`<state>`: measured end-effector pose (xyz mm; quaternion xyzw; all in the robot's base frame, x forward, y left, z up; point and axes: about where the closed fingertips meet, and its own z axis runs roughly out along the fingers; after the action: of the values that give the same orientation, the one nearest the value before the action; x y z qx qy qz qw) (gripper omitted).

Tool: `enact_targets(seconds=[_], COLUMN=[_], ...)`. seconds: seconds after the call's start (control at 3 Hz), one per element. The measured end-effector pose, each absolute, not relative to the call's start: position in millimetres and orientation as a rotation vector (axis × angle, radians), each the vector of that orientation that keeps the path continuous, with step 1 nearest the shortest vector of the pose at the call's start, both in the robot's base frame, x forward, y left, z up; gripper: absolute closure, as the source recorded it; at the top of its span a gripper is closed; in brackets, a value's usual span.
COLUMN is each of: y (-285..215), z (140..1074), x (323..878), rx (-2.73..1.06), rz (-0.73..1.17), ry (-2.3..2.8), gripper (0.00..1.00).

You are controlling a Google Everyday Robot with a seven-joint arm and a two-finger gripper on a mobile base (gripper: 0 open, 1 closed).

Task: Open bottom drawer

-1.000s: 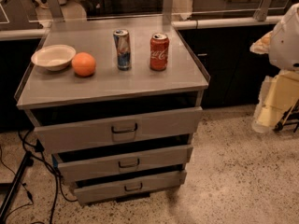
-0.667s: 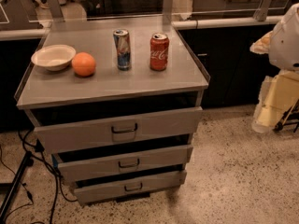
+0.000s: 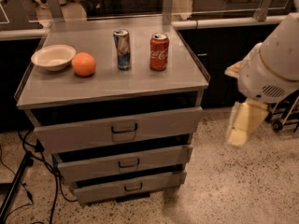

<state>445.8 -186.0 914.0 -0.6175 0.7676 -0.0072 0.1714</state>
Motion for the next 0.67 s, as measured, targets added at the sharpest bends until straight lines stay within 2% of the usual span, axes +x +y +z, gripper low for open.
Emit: enact_targets(seconds=[0.33, 0.67], y=[-167.3, -166.9], z=[873.8, 871.2], x=[441.4, 440.1], rx=[-1.771, -1.773], rz=[0.075, 0.077], ry=[2.183, 2.186], gripper=[0.00, 0.00])
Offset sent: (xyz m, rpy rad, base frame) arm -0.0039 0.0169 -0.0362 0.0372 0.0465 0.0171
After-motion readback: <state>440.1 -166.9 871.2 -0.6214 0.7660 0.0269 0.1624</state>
